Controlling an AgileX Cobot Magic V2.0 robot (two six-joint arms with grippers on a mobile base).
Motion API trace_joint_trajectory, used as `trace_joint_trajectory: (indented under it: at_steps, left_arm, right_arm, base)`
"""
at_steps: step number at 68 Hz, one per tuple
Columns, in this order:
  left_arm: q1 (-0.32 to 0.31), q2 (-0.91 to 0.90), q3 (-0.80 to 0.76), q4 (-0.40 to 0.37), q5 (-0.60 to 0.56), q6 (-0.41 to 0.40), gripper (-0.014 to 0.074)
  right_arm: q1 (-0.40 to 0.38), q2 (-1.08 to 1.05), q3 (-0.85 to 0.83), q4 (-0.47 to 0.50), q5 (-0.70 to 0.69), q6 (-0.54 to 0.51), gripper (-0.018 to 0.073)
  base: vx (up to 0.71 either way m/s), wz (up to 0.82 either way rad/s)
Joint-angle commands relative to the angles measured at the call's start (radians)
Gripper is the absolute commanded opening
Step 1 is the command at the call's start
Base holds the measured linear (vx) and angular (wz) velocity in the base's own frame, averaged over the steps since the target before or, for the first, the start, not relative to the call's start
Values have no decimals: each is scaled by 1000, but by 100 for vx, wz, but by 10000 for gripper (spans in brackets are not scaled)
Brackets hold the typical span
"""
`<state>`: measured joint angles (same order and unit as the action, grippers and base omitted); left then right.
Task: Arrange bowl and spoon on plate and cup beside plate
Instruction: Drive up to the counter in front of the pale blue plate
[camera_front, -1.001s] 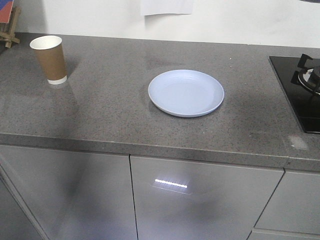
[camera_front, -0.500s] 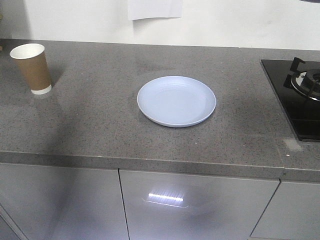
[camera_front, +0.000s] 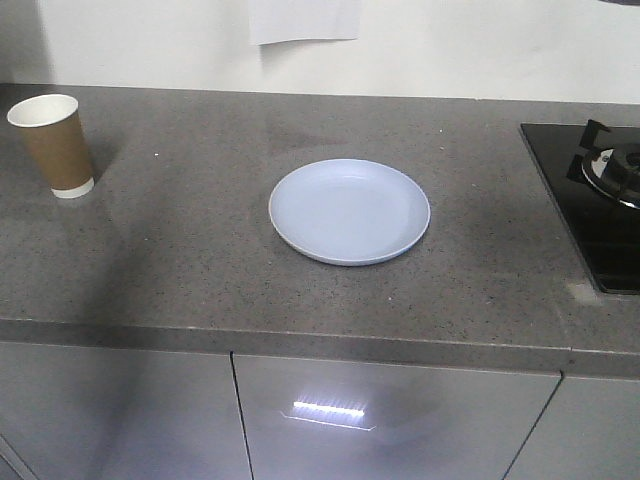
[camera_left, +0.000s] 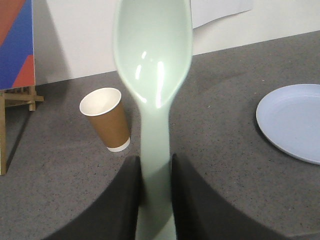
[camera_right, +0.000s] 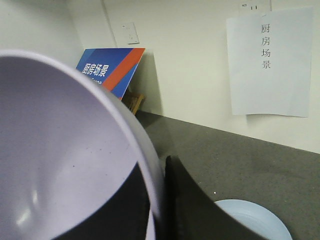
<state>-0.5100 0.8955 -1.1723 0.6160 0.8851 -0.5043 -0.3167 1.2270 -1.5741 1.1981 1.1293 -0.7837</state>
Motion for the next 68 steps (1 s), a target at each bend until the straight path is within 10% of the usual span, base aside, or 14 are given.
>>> trace_joint_trajectory:
  at_steps: [1,68]
  left_arm:
    - [0,-7,-23,33,-58,-7,-6]
    - [0,-7,-23,33,-58,-7,-6]
  right_arm:
    - [-2,-24,-24,64,-40,-10,-5]
    - [-2,-24,-24,64,-39,-10,-5]
  base:
    - [3,-1]
    - [4,-1]
